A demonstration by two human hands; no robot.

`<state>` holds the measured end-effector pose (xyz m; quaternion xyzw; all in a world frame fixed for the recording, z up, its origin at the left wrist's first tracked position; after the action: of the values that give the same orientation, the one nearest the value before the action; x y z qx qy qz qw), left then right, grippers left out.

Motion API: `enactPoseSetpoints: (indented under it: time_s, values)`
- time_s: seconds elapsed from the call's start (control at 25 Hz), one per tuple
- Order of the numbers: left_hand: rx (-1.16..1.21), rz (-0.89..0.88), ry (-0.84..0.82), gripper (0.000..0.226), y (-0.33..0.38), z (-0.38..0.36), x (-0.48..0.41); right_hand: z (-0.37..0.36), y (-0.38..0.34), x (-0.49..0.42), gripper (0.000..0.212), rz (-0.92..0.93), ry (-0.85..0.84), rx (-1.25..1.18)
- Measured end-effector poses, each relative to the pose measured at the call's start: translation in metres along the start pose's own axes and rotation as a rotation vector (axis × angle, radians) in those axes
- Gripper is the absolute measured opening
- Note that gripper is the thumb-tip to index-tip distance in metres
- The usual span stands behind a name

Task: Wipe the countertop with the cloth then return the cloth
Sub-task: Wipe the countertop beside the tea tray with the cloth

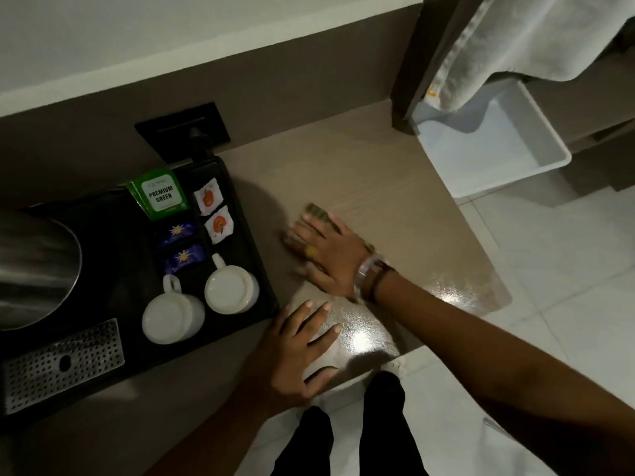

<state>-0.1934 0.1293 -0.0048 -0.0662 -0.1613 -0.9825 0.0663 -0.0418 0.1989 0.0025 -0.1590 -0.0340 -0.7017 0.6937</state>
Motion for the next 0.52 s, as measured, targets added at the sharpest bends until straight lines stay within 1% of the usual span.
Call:
enactPoseSetpoints:
  time_s: [0.04,0.08,0.12,0.16,0.2,0.24,0.28,0.32,0.36,0.4,0.44,0.48,0.52]
  values:
    - [-0.008,-0.001,-0.02,0.064,0.001,-0.002,0.0,-0.004,0.017,0.04,0.065,-0.025,0.025,-0.002]
    - [-0.013,0.006,-0.036,0.064,0.001,-0.004,0.0,-0.002,0.05,0.074,0.068,-0.116,0.082,-0.021]
    - [-0.019,0.018,-0.044,0.065,-0.001,-0.005,0.0,0.003,0.094,0.098,0.072,-0.27,0.141,-0.047]
    - [-0.02,0.028,-0.052,0.065,-0.002,-0.007,0.001,0.012,0.139,0.112,0.075,-0.464,0.18,-0.094]
    - [-0.013,0.032,-0.057,0.065,-0.002,-0.009,0.001,0.022,0.173,0.114,0.077,-0.647,0.215,-0.159]
    - [-0.003,0.036,-0.061,0.065,-0.004,-0.009,0.001,0.03,0.188,0.103,0.077,-0.777,0.23,-0.234]
    - [0.003,0.044,-0.066,0.065,-0.004,-0.008,0.001,0.033,0.178,0.082,0.077,-0.8,0.208,-0.243]
    - [0.005,0.048,-0.07,0.065,-0.004,-0.006,0.0,0.032,0.149,0.058,0.075,-0.707,0.174,-0.203]
    - [0.006,0.045,-0.067,0.064,-0.002,-0.004,-0.001,0.025,0.107,0.042,0.074,-0.55,0.145,-0.137]
    - [0.006,0.038,-0.058,0.063,-0.001,-0.001,-0.002,0.008,0.059,0.041,0.072,-0.371,0.089,-0.083]
    - [0.007,0.035,-0.051,0.063,-0.001,-0.001,-0.001,-0.015,0.018,0.06,0.069,-0.23,0.039,-0.024]
    - [0.01,0.038,-0.045,0.063,-0.002,-0.001,-0.001,-0.038,-0.003,0.093,0.066,-0.179,0.028,0.0]
    - [0.011,0.042,-0.037,0.063,-0.003,-0.001,0.0,-0.047,-0.002,0.129,0.065,-0.195,0.033,-0.017]
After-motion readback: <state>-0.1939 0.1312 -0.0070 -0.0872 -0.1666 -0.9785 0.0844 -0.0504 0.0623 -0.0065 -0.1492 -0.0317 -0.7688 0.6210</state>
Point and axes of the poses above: each hand's wrist, its own x-axis away from the middle knuckle, its own z-axis out of the back of the hand, y = z × x, the point moved 9 cm from there along -x, towards the middle knuckle, and after that the axes turned 6 degrees about -y, right-handed, at the moved point
